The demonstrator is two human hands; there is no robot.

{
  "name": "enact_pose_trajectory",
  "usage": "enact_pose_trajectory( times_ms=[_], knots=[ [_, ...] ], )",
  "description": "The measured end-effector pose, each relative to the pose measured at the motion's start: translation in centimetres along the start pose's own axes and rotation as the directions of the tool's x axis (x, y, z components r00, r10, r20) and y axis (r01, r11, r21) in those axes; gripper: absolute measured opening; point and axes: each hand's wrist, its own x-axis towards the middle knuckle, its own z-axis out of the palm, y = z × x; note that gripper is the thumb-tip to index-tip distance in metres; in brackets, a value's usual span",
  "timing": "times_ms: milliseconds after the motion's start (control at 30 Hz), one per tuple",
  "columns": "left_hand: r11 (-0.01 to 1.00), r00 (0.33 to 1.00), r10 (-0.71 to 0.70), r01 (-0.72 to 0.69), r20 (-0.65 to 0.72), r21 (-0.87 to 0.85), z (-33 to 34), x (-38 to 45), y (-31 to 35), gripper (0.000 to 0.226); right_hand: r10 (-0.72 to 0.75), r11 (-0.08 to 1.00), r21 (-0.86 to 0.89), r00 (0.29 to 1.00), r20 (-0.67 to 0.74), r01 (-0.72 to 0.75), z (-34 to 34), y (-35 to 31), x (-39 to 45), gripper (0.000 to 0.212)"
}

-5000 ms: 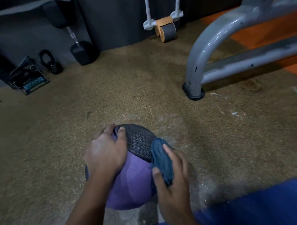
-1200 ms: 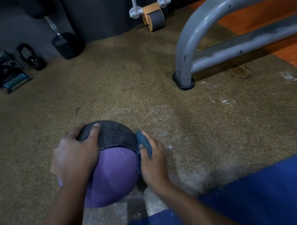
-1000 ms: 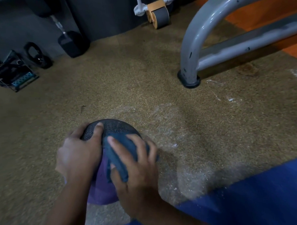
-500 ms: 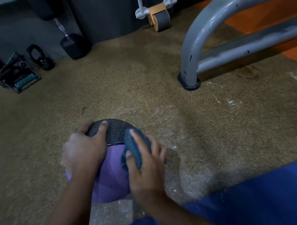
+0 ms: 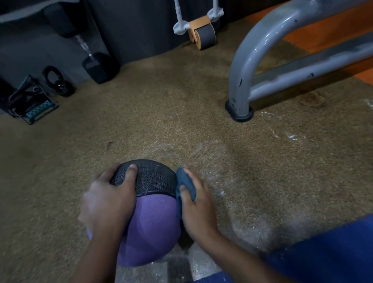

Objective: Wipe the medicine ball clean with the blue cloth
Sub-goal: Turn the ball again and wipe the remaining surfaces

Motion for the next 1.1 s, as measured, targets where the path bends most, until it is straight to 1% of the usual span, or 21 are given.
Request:
enact_pose_trajectory(
  times_ms=[67, 100, 133, 200, 267, 333, 400, 433, 467, 533, 600, 633, 700, 733, 800, 867, 900, 967, 1000, 1033, 1100],
  knots=[
    [1.000, 1.000, -0.006, 0.006, 0.008, 0.001, -0.1, 0.2, 0.1, 0.052, -0.191, 0.968, -0.164, 0.982, 0.001, 0.189, -0.3, -1.6, -3.4, 0.058],
    [1.000, 1.000, -0.006, 0.006, 0.014, 0.001, -0.1, 0.3, 0.1, 0.051, -0.262, 0.947, -0.187, 0.965, 0.016, 0.260, -0.4, -2.3, -4.4, 0.062],
    [1.000, 1.000, -0.001, 0.001, 0.017, 0.001, -0.2, 0.3, 0.1, 0.051, -0.297, 0.936, -0.190, 0.955, 0.028, 0.296, -0.3, -2.8, -4.5, 0.063],
    [1.000, 1.000, 0.018, -0.018, 0.009, -0.004, -0.2, 0.0, -0.2, 0.051, -0.295, 0.931, -0.209, 0.954, 0.044, 0.298, -0.3, -3.0, -2.7, 0.061],
    [0.999, 0.999, 0.032, -0.033, -0.017, -0.020, -0.3, -0.7, -0.8, 0.051, -0.218, 0.958, -0.177, 0.974, 0.068, 0.227, -0.2, -2.3, 0.5, 0.054],
    [0.998, 0.998, 0.053, -0.055, -0.044, -0.040, -0.3, -1.5, -1.4, 0.050, -0.020, 0.999, 0.047, 0.991, 0.129, 0.014, -0.1, -0.8, 3.8, 0.041],
    [0.996, 0.996, 0.066, -0.070, -0.068, -0.055, -0.2, -2.2, -1.9, 0.049, 0.125, 0.964, 0.200, 0.961, 0.247, -0.177, 0.0, 0.6, 5.1, 0.033],
    [0.995, 0.995, 0.069, -0.073, -0.074, -0.060, -0.3, -2.3, -2.1, 0.049, 0.144, 0.959, 0.202, 0.955, 0.259, -0.200, 0.0, 0.9, 4.7, 0.034],
    [0.995, 0.995, 0.068, -0.073, -0.073, -0.067, -0.4, -2.3, -2.2, 0.048, 0.146, 0.963, 0.190, 0.963, 0.228, -0.191, -0.1, 1.2, 3.9, 0.035],
    [0.994, 0.996, 0.066, -0.071, -0.059, -0.086, -0.6, -1.9, -2.2, 0.046, 0.100, 0.981, 0.155, 0.988, 0.120, -0.118, -0.4, 1.0, 0.9, 0.037],
    [0.994, 0.998, 0.055, -0.058, -0.029, -0.093, -0.8, -1.1, -2.0, 0.046, -0.013, 1.000, 0.001, 0.998, 0.064, 0.013, -0.9, -0.5, -2.4, 0.043],
    [0.994, 0.998, 0.054, -0.055, -0.016, -0.090, -0.9, -0.7, -2.1, 0.046, -0.121, 0.985, -0.112, 0.991, 0.063, 0.128, -1.0, -1.9, -3.9, 0.049],
    [0.992, 0.997, 0.078, -0.079, -0.008, -0.097, -1.1, -0.5, -2.3, 0.046, -0.314, 0.902, -0.268, 0.941, 0.126, 0.338, -0.9, -4.6, -5.3, 0.061],
    [0.989, 0.995, 0.102, -0.102, -0.012, -0.104, -1.2, -0.8, -2.4, 0.045, -0.357, 0.861, -0.321, 0.919, 0.167, 0.393, -0.6, -5.6, -5.1, 0.060],
    [0.983, 0.988, 0.153, -0.155, -0.037, -0.099, -1.0, -1.4, -2.7, 0.045, -0.353, 0.830, -0.382, 0.913, 0.205, 0.406, -0.4, -6.7, -3.0, 0.055],
    [0.980, 0.982, 0.168, -0.175, -0.082, -0.090, -0.7, -2.1, -2.9, 0.045, -0.259, 0.874, -0.372, 0.947, 0.189, 0.313, -0.2, -6.0, 0.3, 0.054],
    [0.983, 0.983, 0.156, -0.164, -0.095, -0.087, -0.5, -2.5, -3.1, 0.047, -0.187, 0.917, -0.320, 0.965, 0.184, 0.239, -0.2, -5.4, 1.9, 0.054],
    [0.984, 0.982, 0.146, -0.156, -0.118, -0.087, -0.2, -3.2, -3.3, 0.052, -0.018, 0.992, -0.123, 0.982, 0.188, 0.042, 0.0, -3.2, 4.3, 0.042],
    [0.980, 0.977, 0.166, -0.178, -0.132, -0.091, 0.0, -3.8, -3.3, 0.055, 0.096, 0.995, -0.028, 0.972, 0.216, -0.093, -0.2, -2.3, 4.8, 0.033],
    [0.974, 0.973, 0.182, -0.199, -0.144, -0.108, 0.1, -4.6, -3.3, 0.058, 0.216, 0.972, 0.037, 0.939, 0.269, -0.234, -0.4, -1.3, 4.8, 0.029],
    [0.969, 0.978, 0.164, -0.184, -0.131, -0.166, 0.2, -5.4, -3.6, 0.064, 0.362, 0.899, 0.103, 0.855, 0.370, -0.425, -1.4, 0.1, 3.8, 0.033]
  ],
)
